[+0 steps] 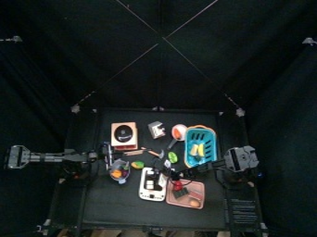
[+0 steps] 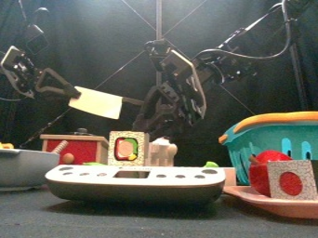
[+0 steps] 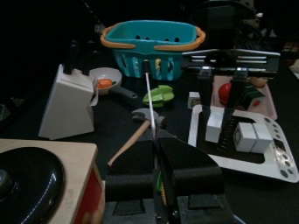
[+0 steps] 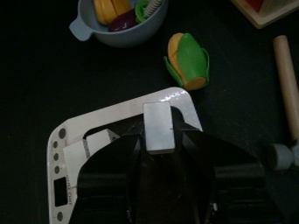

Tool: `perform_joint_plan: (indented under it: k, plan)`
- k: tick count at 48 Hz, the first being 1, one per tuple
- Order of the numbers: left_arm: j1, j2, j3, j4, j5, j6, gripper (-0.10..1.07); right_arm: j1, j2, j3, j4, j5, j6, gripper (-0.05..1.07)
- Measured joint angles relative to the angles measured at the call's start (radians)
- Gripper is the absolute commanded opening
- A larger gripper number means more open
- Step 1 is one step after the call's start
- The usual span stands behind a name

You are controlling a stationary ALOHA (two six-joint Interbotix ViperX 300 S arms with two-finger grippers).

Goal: Place white sushi piece above plate

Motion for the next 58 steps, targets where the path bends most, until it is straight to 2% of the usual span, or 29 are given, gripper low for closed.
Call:
perform_joint_plan:
  k: [5,9,16,23,31,38,45,52,58]
  plan:
    - [0.0,-0.002,0.0,0.0,0.0,0.0,0.34,0.0,-0.009,0.0,0.055,0.006,0.0,0.68]
    - [0.0,-0.002,0.0,0.0,0.0,0.002,0.34,0.002,-0.04,0.003,0.146,0.021,0.0,0.68]
    - [0.0,-0.002,0.0,0.0,0.0,0.002,0.34,0.021,-0.106,0.035,0.284,0.112,-0.002,0.68]
    - [0.0,0.0,0.0,0.0,0.0,0.002,0.34,0.092,-0.169,0.071,0.43,0.318,0.0,0.69]
    - [0.0,-0.002,0.0,0.0,0.0,0.002,0.34,0.21,-0.212,0.084,0.603,0.581,-0.002,0.69]
    - [0.0,0.0,0.0,0.0,0.0,0.0,0.34,0.288,-0.215,0.075,0.781,0.785,-0.003,0.69]
    - [0.0,-0.002,0.0,0.0,0.0,0.002,0.34,0.345,-0.198,0.035,0.925,0.934,0.006,0.69]
    - [0.002,0.0,0.0,0.0,0.0,0.002,0.34,0.383,-0.164,-0.014,0.997,1.04,0.015,0.69]
    - [0.0,0.0,0.0,0.0,0.0,0.002,0.34,0.391,-0.12,-0.04,1.026,1.063,0.023,0.69]
